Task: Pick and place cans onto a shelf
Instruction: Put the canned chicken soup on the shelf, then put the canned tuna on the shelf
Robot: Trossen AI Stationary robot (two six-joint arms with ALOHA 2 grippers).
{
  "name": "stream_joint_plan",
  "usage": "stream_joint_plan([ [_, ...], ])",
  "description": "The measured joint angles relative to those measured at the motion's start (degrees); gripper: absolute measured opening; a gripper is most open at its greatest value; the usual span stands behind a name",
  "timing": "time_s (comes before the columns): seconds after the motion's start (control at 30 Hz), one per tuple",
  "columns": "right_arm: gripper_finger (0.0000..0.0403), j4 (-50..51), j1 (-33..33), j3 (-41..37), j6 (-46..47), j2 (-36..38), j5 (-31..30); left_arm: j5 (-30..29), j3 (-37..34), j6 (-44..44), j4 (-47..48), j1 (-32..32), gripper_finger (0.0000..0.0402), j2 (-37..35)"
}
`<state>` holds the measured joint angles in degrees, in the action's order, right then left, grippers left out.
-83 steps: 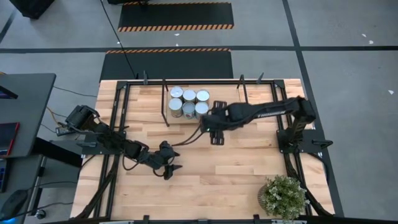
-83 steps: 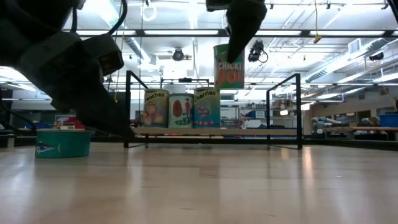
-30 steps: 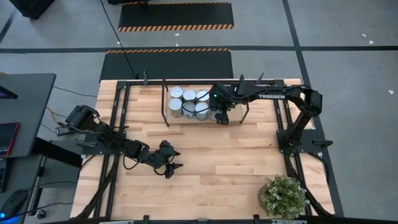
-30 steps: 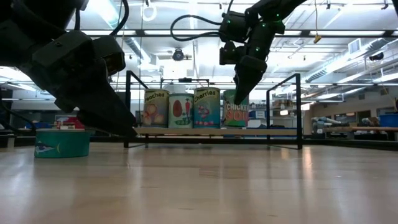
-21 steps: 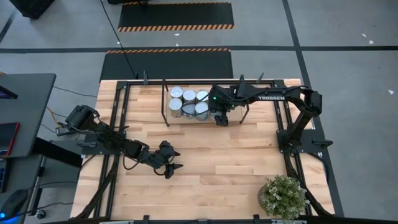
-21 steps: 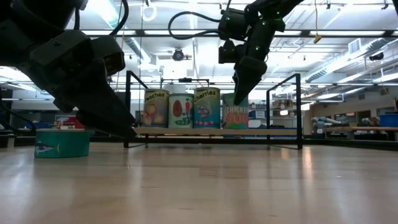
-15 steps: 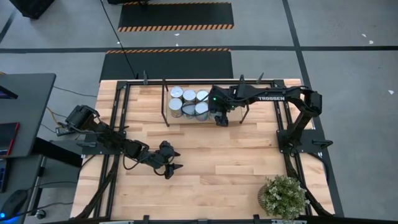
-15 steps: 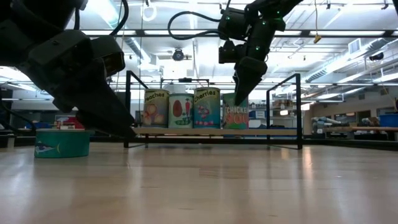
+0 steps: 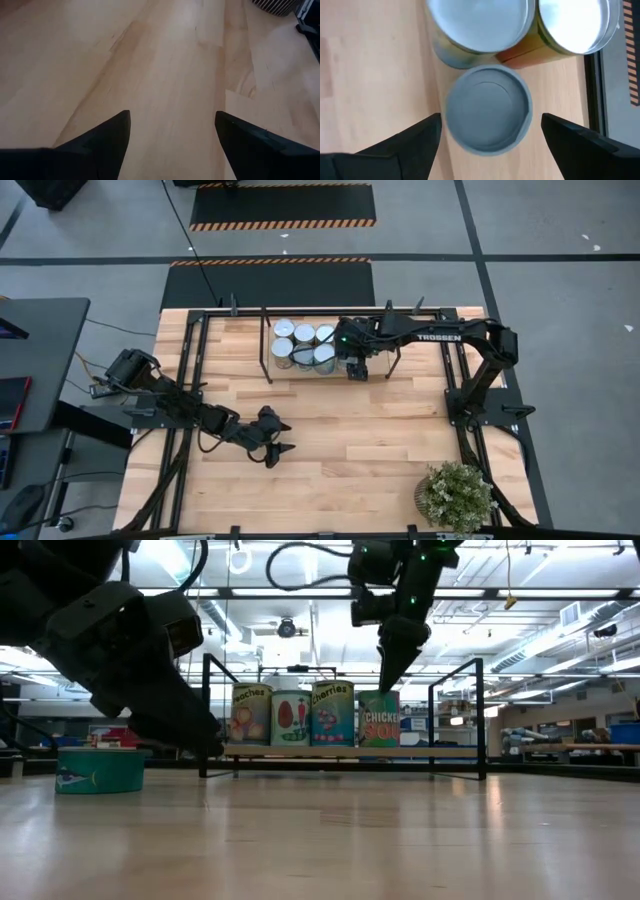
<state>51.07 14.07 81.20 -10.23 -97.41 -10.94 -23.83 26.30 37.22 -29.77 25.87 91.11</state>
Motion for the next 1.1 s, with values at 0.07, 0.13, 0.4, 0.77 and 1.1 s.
stream_joint_plan([
  [0.07, 0.035, 1.8, -0.7, 1.4, 0.9, 0.0, 0.0, -0.9, 0.0, -1.8, -1.5, 0.1, 0.0295, 0.0],
  [0.13, 0.035, 4.0, -1.7, 2.8, 2.1, 0.0, 0.0, -0.8, 0.0, -3.9, -4.5, 0.5, 0.0295, 0.0],
  [0.4, 0.035, 8.0, -9.2, 6.6, 9.0, 0.1, 0.1, 6.1, 0.0, -12.4, -6.8, 2.8, 0.0295, -4.7],
  [0.77, 0.035, -7.1, -22.4, 1.2, 12.7, 0.1, -3.4, 5.5, 0.0, -5.7, 20.0, 5.6, 0.0295, -17.2],
  [1.1, 0.035, -10.2, -27.7, 0.0, 14.6, 0.1, -4.7, 8.0, 5.7, 2.5, 51.0, 6.2, 0.0295, -25.0],
])
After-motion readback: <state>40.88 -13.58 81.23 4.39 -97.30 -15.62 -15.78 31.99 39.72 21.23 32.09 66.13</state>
